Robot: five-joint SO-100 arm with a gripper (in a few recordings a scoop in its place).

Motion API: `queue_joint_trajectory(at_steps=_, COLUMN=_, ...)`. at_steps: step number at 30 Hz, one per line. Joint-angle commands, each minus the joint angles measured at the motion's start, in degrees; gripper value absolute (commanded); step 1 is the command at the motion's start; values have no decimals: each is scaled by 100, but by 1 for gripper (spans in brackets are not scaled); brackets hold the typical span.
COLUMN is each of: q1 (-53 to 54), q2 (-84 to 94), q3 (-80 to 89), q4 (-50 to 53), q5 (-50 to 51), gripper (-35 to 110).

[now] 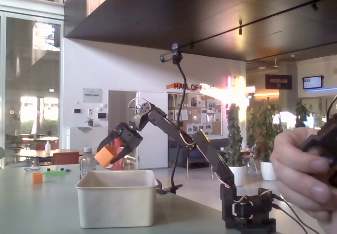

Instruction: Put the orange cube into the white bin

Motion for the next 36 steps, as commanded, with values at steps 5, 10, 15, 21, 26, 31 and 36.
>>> queue_joint_trajectory(at_steps=5, q1=35, q2=53, q3=-176, q4=0, q5=0, gripper=41)
queue_joint_trajectory(at_steps=10, q1=-26, q2=53, q3=-176, q4=0, q5=0, gripper=52)
queue_joint_trajectory(at_steps=15, q1=-79, q2=185, q3=-255, q4=9, q5=9, gripper=51)
queue_joint_trajectory(at_steps=21, q1=-984, q2=844, q3=-246, q4=9, q5=62, gripper=51)
queue_joint_trajectory(at_steps=26, q1=-2496, q2=967, q3=-202, q4=9, q5=62, gripper=51)
queue_joint_trajectory(at_steps=31, q1=-3542, q2=967, q3=-237, q4=580, q5=9, gripper=51)
queue_joint_trajectory(at_steps=36, q1=-3621, q2=1257, q3=-149, q4=1318, q5=62, gripper=51)
